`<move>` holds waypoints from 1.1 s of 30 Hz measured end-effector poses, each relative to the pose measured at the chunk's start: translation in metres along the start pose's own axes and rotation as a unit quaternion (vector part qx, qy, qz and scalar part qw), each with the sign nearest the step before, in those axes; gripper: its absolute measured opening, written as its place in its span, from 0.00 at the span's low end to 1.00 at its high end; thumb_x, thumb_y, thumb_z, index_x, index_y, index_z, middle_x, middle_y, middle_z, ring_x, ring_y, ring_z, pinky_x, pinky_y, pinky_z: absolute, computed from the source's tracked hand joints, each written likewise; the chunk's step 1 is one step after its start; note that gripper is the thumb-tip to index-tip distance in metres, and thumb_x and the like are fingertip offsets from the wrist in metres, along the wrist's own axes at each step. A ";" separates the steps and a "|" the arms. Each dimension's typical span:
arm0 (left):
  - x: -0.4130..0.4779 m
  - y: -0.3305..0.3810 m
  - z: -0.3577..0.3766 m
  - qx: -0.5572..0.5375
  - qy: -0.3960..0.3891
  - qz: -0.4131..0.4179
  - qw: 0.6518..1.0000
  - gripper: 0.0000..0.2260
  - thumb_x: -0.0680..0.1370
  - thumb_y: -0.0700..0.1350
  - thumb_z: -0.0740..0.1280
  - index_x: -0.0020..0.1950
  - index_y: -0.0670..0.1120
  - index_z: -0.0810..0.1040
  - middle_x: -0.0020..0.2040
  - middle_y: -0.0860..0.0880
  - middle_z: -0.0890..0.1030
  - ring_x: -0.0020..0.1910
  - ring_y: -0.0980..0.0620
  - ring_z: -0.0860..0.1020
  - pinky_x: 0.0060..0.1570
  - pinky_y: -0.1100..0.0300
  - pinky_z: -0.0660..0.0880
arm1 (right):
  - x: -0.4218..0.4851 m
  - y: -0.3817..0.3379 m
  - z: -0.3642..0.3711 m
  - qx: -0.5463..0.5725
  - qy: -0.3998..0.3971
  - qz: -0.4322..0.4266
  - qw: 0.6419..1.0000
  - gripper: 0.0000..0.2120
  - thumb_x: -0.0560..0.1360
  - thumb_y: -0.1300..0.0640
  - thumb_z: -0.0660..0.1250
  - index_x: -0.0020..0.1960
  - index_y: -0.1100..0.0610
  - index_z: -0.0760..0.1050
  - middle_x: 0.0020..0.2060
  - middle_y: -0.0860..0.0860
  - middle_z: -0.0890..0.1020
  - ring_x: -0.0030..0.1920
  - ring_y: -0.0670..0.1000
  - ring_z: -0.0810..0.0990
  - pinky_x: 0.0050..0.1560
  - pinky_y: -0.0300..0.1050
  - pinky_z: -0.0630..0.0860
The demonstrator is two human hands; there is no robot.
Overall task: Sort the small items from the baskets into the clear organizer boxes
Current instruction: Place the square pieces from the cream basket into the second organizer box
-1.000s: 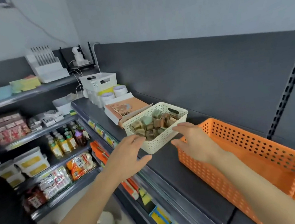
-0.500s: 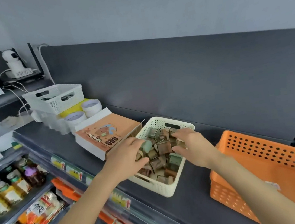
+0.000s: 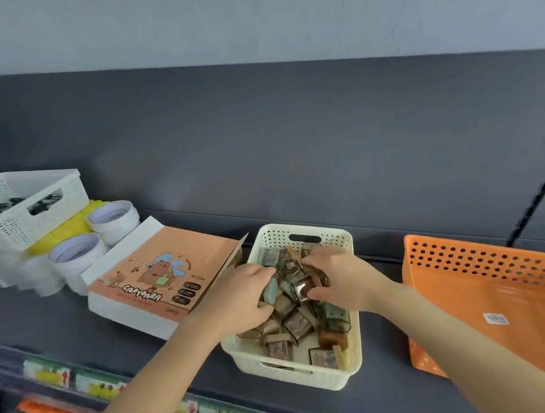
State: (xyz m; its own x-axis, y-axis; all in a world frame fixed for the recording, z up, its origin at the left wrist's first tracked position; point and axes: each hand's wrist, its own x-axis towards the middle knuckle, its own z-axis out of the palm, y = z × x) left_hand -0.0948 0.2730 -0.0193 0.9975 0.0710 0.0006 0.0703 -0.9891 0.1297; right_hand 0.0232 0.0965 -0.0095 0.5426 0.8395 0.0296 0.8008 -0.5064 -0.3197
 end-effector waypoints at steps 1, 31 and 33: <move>0.003 0.000 0.001 0.003 -0.008 -0.001 1.000 0.28 0.78 0.51 0.62 0.77 0.49 0.57 0.75 0.52 0.62 0.74 0.54 0.58 0.72 0.55 0.54 | 0.002 0.000 0.001 -0.002 -0.006 -0.001 1.000 0.28 0.74 0.50 0.68 0.71 0.55 0.67 0.65 0.53 0.72 0.66 0.53 0.68 0.64 0.46 0.69; -0.002 -0.002 -0.008 -0.167 0.074 -0.042 0.982 0.19 0.75 0.51 0.65 0.66 0.54 0.70 0.60 0.60 0.70 0.57 0.62 0.70 0.56 0.61 0.72 | 0.035 0.007 0.017 -0.081 -0.127 -0.056 0.987 0.18 0.70 0.53 0.71 0.54 0.56 0.67 0.49 0.53 0.76 0.49 0.55 0.75 0.48 0.45 0.67; -0.002 -0.001 -0.008 -0.168 0.070 -0.044 0.982 0.18 0.76 0.50 0.64 0.65 0.54 0.70 0.59 0.60 0.69 0.57 0.61 0.70 0.56 0.59 0.72 | 0.035 0.006 0.018 -0.100 -0.122 -0.066 0.985 0.17 0.70 0.53 0.70 0.54 0.56 0.68 0.51 0.53 0.75 0.50 0.55 0.75 0.52 0.49 0.70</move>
State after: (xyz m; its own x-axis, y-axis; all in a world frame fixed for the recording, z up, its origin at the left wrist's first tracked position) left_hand -0.0968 0.2746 -0.0118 0.9751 0.1938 0.1075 0.1249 -0.8813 0.4557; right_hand 0.0420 0.1263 -0.0274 0.3730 0.9107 -0.1777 0.9075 -0.3979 -0.1345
